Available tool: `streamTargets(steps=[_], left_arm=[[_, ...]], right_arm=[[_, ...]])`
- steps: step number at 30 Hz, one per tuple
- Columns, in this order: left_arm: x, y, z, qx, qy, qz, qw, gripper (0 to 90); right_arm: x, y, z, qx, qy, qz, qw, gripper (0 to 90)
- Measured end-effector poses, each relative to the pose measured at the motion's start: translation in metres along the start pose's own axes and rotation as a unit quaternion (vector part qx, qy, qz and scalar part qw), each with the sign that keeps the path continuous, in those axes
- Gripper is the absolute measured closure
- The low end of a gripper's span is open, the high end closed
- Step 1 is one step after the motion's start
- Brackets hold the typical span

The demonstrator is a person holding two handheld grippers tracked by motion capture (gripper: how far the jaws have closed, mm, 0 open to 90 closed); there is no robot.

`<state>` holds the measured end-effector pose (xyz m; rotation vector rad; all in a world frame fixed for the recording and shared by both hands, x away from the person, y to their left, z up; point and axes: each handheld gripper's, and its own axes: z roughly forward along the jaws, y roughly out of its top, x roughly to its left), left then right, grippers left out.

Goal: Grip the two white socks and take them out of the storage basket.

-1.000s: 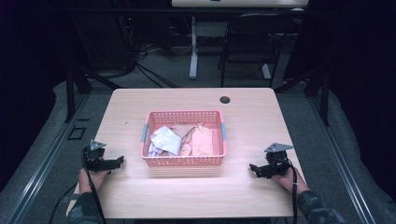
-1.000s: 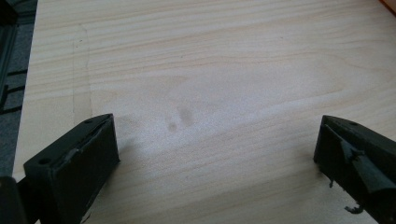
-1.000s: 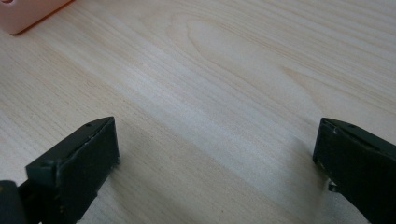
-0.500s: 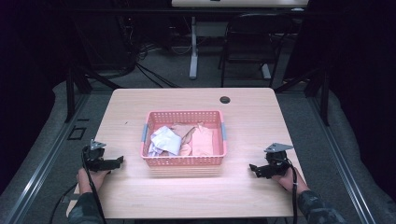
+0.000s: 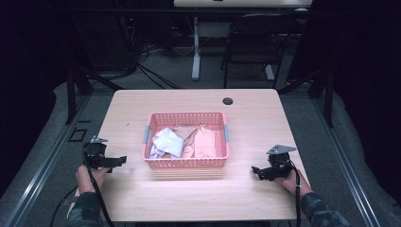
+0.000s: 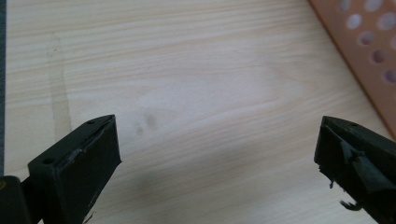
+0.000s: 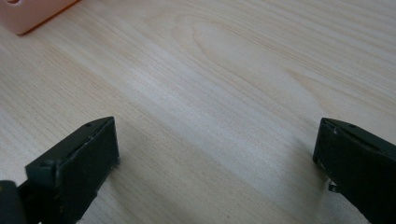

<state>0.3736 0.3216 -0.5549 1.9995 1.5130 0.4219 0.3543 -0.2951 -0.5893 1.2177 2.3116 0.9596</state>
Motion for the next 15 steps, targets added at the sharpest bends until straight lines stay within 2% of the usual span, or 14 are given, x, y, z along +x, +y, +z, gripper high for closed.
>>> streamTargets(steps=[2,5,10,13,15], left_arm=[[-0.004,0.004,-0.005,0.004,-0.004,0.004,1.0000,0.2],[-0.010,0.009,-0.012,0.011,-0.001,0.021,0.9997,0.2],[-0.015,0.018,-0.026,0.002,-0.006,0.025,0.9997,0.3],[-0.021,0.025,-0.035,-0.009,-0.018,0.020,0.9996,0.2],[-0.024,0.028,-0.039,-0.012,-0.023,0.025,0.9993,0.2]], right_arm=[[0.000,0.000,0.000,-0.001,0.000,0.000,1.0000,0.0],[0.000,0.000,0.000,-0.003,0.003,0.000,1.0000,0.0],[0.000,0.000,0.000,-0.002,0.003,0.001,1.0000,0.0],[0.000,0.000,0.000,-0.003,0.003,-0.001,1.0000,0.0],[0.000,0.000,0.000,0.000,0.003,-0.002,1.0000,0.0]])
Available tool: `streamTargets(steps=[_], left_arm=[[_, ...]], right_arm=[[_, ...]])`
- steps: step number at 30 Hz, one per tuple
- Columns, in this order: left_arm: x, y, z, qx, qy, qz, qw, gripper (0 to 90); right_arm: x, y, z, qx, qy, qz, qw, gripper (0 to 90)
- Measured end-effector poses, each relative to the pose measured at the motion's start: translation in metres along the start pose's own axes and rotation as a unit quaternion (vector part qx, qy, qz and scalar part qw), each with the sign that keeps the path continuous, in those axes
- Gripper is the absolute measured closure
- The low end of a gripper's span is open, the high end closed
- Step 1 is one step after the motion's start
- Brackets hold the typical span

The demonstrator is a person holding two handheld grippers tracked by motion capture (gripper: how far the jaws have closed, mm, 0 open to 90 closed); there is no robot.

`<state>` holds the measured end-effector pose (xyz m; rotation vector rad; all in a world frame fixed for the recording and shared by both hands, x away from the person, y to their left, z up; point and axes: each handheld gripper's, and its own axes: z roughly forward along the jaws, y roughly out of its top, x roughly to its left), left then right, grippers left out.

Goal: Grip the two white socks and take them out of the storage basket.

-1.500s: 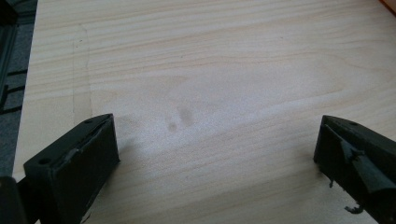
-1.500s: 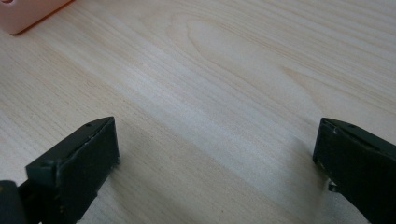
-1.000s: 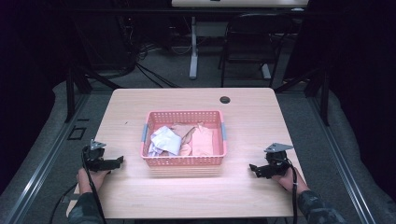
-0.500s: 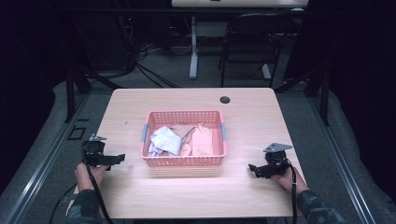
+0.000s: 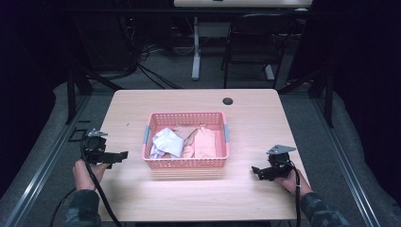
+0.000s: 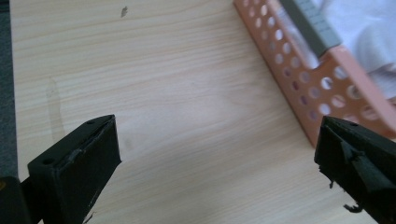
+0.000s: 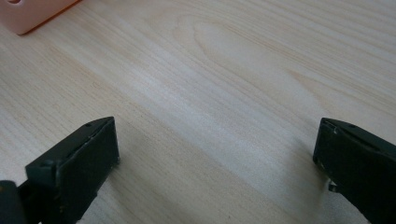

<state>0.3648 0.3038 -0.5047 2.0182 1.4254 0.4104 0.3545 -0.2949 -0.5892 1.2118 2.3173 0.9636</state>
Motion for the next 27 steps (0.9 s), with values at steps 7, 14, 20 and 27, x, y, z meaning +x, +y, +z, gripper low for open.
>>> streamTargets(steps=[7,14,20,27], left_arm=[[-0.018,0.013,-0.005,-0.001,-0.016,0.014,0.9998,0.0],[-0.030,0.026,-0.007,-0.010,-0.023,0.029,0.9993,0.1],[-0.042,0.038,-0.008,-0.017,-0.037,0.033,0.9986,0.1],[-0.064,0.050,0.002,-0.006,-0.052,0.068,0.9963,0.2]], right_arm=[[0.000,0.000,0.000,0.000,0.000,0.000,1.0000,0.0],[0.000,0.000,0.000,-0.001,0.000,-0.001,1.0000,0.0],[0.000,0.000,0.000,0.000,0.000,0.000,1.0000,0.0],[0.000,0.000,0.000,0.000,0.000,0.000,1.0000,0.0]])
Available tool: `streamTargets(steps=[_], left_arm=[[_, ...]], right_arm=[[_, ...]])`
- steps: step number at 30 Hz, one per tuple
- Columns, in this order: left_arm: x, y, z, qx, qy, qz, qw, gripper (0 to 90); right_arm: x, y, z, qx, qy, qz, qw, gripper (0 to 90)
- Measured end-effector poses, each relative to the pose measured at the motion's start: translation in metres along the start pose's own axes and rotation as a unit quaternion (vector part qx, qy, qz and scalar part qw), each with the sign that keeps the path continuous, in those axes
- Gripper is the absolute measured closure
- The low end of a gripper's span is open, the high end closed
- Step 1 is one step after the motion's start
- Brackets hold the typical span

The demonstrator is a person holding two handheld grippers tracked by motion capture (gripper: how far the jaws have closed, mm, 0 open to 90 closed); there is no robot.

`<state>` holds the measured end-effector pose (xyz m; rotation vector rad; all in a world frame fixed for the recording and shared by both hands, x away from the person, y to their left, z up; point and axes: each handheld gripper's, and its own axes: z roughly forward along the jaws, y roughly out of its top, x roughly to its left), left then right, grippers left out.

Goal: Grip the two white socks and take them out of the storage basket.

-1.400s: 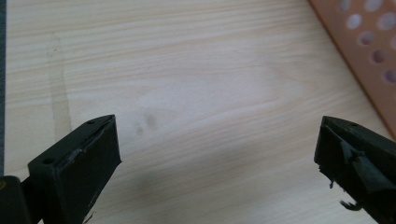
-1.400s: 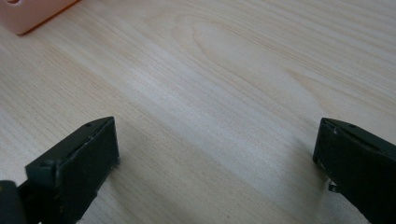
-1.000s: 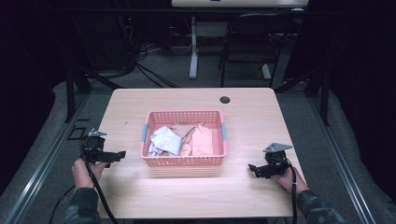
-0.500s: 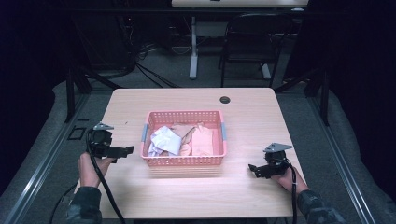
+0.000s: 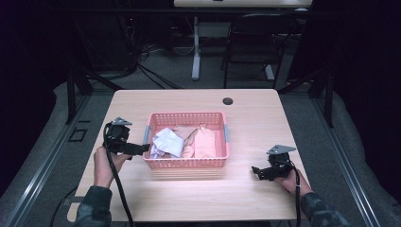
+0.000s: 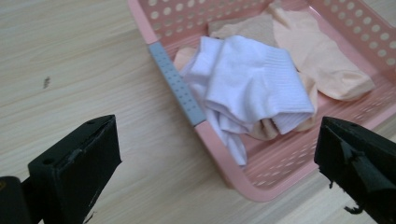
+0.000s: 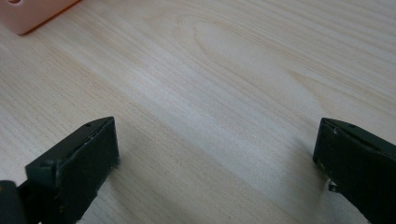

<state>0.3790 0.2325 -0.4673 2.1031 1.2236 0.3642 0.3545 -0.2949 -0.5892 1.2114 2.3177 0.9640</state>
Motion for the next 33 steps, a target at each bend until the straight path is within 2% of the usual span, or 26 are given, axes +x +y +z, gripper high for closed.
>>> streamTargets(steps=[5,9,13,15,18,25,33], left_arm=[[-0.009,0.009,0.011,0.009,-0.015,0.006,0.9998,0.3],[-0.016,0.015,0.020,0.012,-0.023,0.016,0.9995,6.2],[-0.025,0.021,0.032,0.021,-0.038,0.032,0.9986,19.0],[-0.029,0.023,0.039,0.031,-0.039,0.036,0.9981,27.9],[-0.032,0.026,0.049,0.045,-0.042,0.046,0.9971,36.1],[-0.035,0.027,0.069,0.083,-0.032,0.047,0.9949,44.1],[-0.038,0.026,0.080,0.112,-0.008,0.048,0.9926,51.2]], right_arm=[[0.000,0.000,0.000,0.000,0.000,0.000,1.0000,0.0],[0.000,0.000,0.000,0.000,0.000,0.000,1.0000,0.0],[0.000,0.000,0.000,0.000,0.000,0.000,1.0000,0.0],[0.000,0.000,0.000,0.000,0.000,0.000,1.0000,0.0],[0.000,0.000,0.000,0.001,0.000,-0.002,1.0000,0.0],[0.000,0.000,0.000,-0.001,0.001,0.000,1.0000,0.0],[0.000,0.000,0.000,0.000,-0.001,0.000,1.0000,0.0]])
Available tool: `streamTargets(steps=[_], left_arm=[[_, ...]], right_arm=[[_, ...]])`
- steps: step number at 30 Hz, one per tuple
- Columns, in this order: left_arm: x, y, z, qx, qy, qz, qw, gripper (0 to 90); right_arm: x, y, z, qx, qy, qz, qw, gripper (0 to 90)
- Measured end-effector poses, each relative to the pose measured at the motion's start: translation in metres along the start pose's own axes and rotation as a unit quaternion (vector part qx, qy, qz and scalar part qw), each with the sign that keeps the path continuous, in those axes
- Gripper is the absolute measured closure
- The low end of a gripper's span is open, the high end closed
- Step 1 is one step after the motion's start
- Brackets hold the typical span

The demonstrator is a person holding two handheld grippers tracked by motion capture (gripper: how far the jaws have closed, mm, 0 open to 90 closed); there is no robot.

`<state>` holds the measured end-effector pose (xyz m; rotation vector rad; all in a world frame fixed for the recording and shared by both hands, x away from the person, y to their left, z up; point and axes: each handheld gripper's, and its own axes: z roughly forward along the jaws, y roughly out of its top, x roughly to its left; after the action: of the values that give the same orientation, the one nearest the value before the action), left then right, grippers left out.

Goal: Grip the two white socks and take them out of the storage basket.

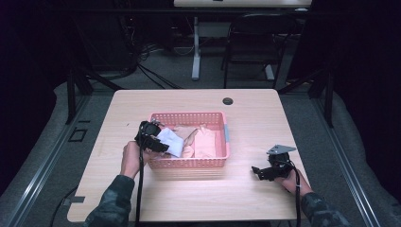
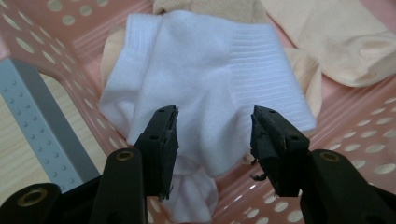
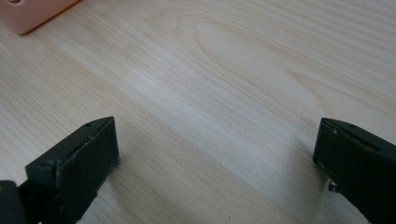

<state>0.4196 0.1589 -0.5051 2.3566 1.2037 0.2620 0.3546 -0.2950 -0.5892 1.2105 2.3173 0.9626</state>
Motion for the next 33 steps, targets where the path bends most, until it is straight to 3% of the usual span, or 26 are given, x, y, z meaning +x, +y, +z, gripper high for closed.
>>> streamTargets(steps=[3,4,6,9,10,18,25,30,33], left_arm=[[0.000,-0.002,0.004,0.000,0.012,-0.003,0.9999,55.6],[0.000,-0.002,0.004,-0.001,0.014,-0.003,0.9999,63.3],[0.000,-0.003,0.005,-0.002,0.010,0.000,1.0000,67.1],[-0.003,-0.003,0.004,-0.007,0.006,0.012,0.9999,83.4],[-0.004,-0.004,0.002,-0.012,0.003,0.014,0.9998,84.8],[-0.004,-0.003,-0.013,-0.033,-0.012,0.019,0.9992,85.9],[-0.003,0.000,-0.035,-0.083,-0.019,0.011,0.9963,85.9],[-0.003,0.003,-0.048,-0.098,-0.019,0.009,0.9950,85.9],[-0.005,0.009,-0.055,-0.093,-0.014,0.018,0.9954,86.0]], right_arm=[[0.000,0.000,0.000,0.000,0.001,0.000,1.0000,0.0],[0.000,0.000,0.000,0.000,0.001,-0.002,1.0000,0.0],[0.000,0.000,0.000,-0.001,0.001,-0.001,1.0000,0.0],[0.000,0.000,0.000,-0.001,0.002,-0.001,1.0000,0.0],[0.000,0.000,0.000,0.000,0.002,-0.002,1.0000,0.0],[0.000,0.000,0.000,-0.001,0.001,-0.001,1.0000,0.0],[0.000,0.000,0.000,-0.001,0.001,-0.002,1.0000,0.0],[0.000,0.000,0.000,0.000,0.001,-0.001,1.0000,0.0],[0.000,0.000,0.000,-0.001,0.001,-0.001,1.0000,0.0]])
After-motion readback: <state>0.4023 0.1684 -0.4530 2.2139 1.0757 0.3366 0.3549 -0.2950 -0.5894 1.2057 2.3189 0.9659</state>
